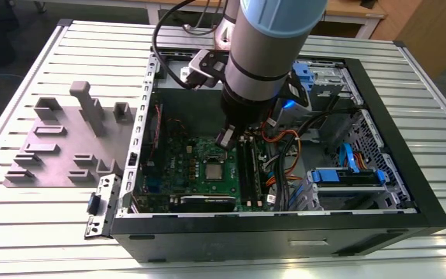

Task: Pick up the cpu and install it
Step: 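Place the cpu into insertion slot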

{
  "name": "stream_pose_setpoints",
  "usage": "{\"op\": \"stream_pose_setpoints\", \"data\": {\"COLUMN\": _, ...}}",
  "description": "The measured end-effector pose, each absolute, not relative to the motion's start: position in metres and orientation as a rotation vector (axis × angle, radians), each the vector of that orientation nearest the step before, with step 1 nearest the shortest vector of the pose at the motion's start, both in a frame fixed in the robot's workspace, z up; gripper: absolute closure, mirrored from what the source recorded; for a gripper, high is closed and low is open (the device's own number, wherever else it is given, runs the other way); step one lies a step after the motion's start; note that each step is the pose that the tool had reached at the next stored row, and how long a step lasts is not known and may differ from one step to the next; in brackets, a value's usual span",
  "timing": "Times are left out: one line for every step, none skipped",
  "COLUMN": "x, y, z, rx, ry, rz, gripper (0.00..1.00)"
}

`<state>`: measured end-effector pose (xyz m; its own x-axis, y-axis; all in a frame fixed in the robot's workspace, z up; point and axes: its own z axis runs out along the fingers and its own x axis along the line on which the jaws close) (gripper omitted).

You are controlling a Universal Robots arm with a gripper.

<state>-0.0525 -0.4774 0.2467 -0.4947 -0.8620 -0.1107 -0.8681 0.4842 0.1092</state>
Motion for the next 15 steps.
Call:
{"op": "stream_pose_setpoints", "data": {"x": -0.0525, "y": -0.4777, "z": 0.2467, "rx": -1.558, "ry": 2.671, "rz": 0.234, "gripper": 0.89}}
{"op": "stream_pose_setpoints", "data": {"x": -0.0525, "y": -0.4779, "z": 0.2466, "rx": -1.558, "ry": 2.671, "rz": 0.234, "gripper": 0.89}}
{"op": "stream_pose_setpoints", "data": {"x": -0.0525, "y": -0.4781, "z": 0.2467, "rx": -1.558, "ry": 2.671, "rz": 0.233, "gripper": 0.89}}
{"op": "stream_pose_setpoints", "data": {"x": -0.0525, "y": -0.4784, "z": 0.2467, "rx": -1.558, "ry": 2.671, "rz": 0.233, "gripper": 0.89}}
{"op": "stream_pose_setpoints", "data": {"x": -0.0525, "y": -0.4788, "z": 0.2466, "rx": -1.558, "ry": 2.671, "rz": 0.233, "gripper": 0.89}}
{"op": "stream_pose_setpoints", "data": {"x": -0.0525, "y": -0.4791, "z": 0.2467, "rx": -1.558, "ry": 2.671, "rz": 0.233, "gripper": 0.89}}
{"op": "stream_pose_setpoints", "data": {"x": -0.0525, "y": -0.4793, "z": 0.2467, "rx": -1.558, "ry": 2.671, "rz": 0.233, "gripper": 0.89}}
{"op": "stream_pose_setpoints", "data": {"x": -0.0525, "y": -0.4796, "z": 0.2467, "rx": -1.558, "ry": 2.671, "rz": 0.233, "gripper": 0.89}}
{"op": "stream_pose_setpoints", "data": {"x": -0.0525, "y": -0.4799, "z": 0.2467, "rx": -1.558, "ry": 2.671, "rz": 0.233, "gripper": 0.89}}
{"op": "stream_pose_setpoints", "data": {"x": -0.0525, "y": -0.4801, "z": 0.2467, "rx": -1.558, "ry": 2.671, "rz": 0.233, "gripper": 0.89}}
{"op": "stream_pose_setpoints", "data": {"x": -0.0525, "y": -0.4804, "z": 0.2466, "rx": -1.558, "ry": 2.671, "rz": 0.233, "gripper": 0.89}}
{"op": "stream_pose_setpoints", "data": {"x": -0.0525, "y": -0.4807, "z": 0.2466, "rx": -1.558, "ry": 2.671, "rz": 0.233, "gripper": 0.89}}
{"op": "stream_pose_setpoints", "data": {"x": -0.0525, "y": -0.4811, "z": 0.2466, "rx": -1.558, "ry": 2.671, "rz": 0.233, "gripper": 0.89}}
{"op": "stream_pose_setpoints", "data": {"x": -0.0525, "y": -0.4815, "z": 0.2467, "rx": -1.558, "ry": 2.671, "rz": 0.233, "gripper": 0.89}}
{"op": "stream_pose_setpoints", "data": {"x": -0.0525, "y": -0.4818, "z": 0.2466, "rx": -1.558, "ry": 2.671, "rz": 0.233, "gripper": 0.89}}
